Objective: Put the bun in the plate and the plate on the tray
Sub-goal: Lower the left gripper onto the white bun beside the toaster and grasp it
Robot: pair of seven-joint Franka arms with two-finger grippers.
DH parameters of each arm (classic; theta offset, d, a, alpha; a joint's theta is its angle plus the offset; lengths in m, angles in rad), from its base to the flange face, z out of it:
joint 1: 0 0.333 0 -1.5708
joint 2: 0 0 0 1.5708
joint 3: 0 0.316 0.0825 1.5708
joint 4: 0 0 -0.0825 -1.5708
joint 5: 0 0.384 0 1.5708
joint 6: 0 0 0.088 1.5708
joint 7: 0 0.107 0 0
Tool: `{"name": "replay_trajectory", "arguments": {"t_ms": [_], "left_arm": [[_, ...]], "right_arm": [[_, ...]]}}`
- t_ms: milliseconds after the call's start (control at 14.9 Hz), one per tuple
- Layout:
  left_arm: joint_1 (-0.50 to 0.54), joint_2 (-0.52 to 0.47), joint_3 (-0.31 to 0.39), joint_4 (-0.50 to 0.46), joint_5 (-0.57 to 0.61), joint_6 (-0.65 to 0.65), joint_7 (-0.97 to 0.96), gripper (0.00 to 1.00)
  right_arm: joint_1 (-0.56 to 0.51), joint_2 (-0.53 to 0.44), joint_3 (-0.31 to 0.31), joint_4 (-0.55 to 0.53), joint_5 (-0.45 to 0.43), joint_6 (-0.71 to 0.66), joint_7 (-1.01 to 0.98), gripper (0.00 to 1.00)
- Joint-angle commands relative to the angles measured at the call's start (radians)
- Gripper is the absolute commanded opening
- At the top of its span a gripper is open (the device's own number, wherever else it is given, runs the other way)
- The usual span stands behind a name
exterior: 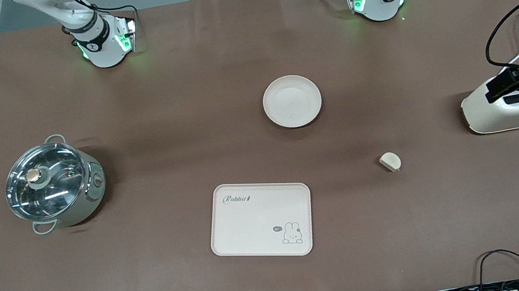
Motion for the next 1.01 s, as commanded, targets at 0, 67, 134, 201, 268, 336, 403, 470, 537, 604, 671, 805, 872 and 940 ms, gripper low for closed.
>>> {"name": "replay_trajectory", "arguments": {"t_ms": [0, 67, 134, 201, 268, 336, 403, 470, 537, 604, 671, 805, 872, 940], "left_arm": [[0.000, -0.015, -0.002, 0.000, 0.002, -0.014, 0.001, 1.00], [0.002, -0.012, -0.002, 0.000, 0.000, -0.014, -0.002, 1.00], [-0.001, -0.010, -0.002, 0.000, 0.002, -0.014, -0.003, 1.00], [-0.004, -0.005, -0.002, 0.000, 0.000, -0.014, -0.002, 1.00], [0.008, -0.002, -0.002, -0.001, -0.010, -0.014, 0.001, 1.00], [0.010, 0.002, 0.001, -0.008, -0.042, -0.011, 0.000, 1.00], [0.008, 0.011, 0.003, -0.012, -0.058, -0.009, -0.006, 1.00], [0.007, 0.040, 0.001, -0.009, -0.062, -0.006, -0.010, 1.00], [-0.007, 0.085, 0.000, -0.009, -0.061, 0.005, -0.014, 1.00], [-0.018, 0.128, 0.000, -0.011, -0.055, 0.037, -0.022, 1.00], [-0.050, 0.178, 0.000, -0.015, -0.049, 0.095, -0.040, 1.00], [-0.072, 0.241, 0.000, -0.046, -0.030, 0.237, -0.083, 1.00], [-0.090, 0.272, 0.000, -0.067, -0.024, 0.311, -0.108, 1.00], [-0.113, 0.298, 0.000, -0.092, -0.009, 0.371, -0.140, 1.00]], "right_arm": [[-0.005, -0.006, 0.005, -0.009, -0.001, 0.011, -0.004, 1.00], [-0.008, -0.008, 0.005, -0.009, -0.001, 0.004, -0.029, 1.00], [-0.010, -0.010, 0.003, -0.009, -0.001, -0.001, -0.052, 1.00], [-0.010, -0.010, 0.003, -0.009, -0.001, -0.004, -0.041, 1.00], [-0.012, -0.010, 0.003, -0.009, -0.001, -0.006, -0.040, 1.00], [-0.012, -0.008, 0.003, -0.009, -0.001, -0.001, -0.040, 1.00], [-0.013, -0.008, 0.003, -0.009, 0.000, 0.003, -0.040, 1.00], [-0.013, -0.008, 0.003, -0.007, 0.002, 0.004, -0.040, 1.00], [-0.009, -0.008, 0.003, -0.007, 0.005, 0.005, -0.040, 1.00], [-0.001, 0.010, 0.005, -0.013, 0.009, 0.002, -0.043, 1.00], [0.013, 0.065, 0.006, -0.003, 0.008, -0.007, -0.047, 1.00], [0.013, 0.081, 0.006, -0.004, 0.011, -0.003, -0.052, 1.00], [0.008, 0.081, 0.005, -0.004, 0.011, 0.002, -0.052, 1.00], [0.007, 0.081, 0.003, -0.003, 0.011, 0.005, -0.052, 1.00]]}}
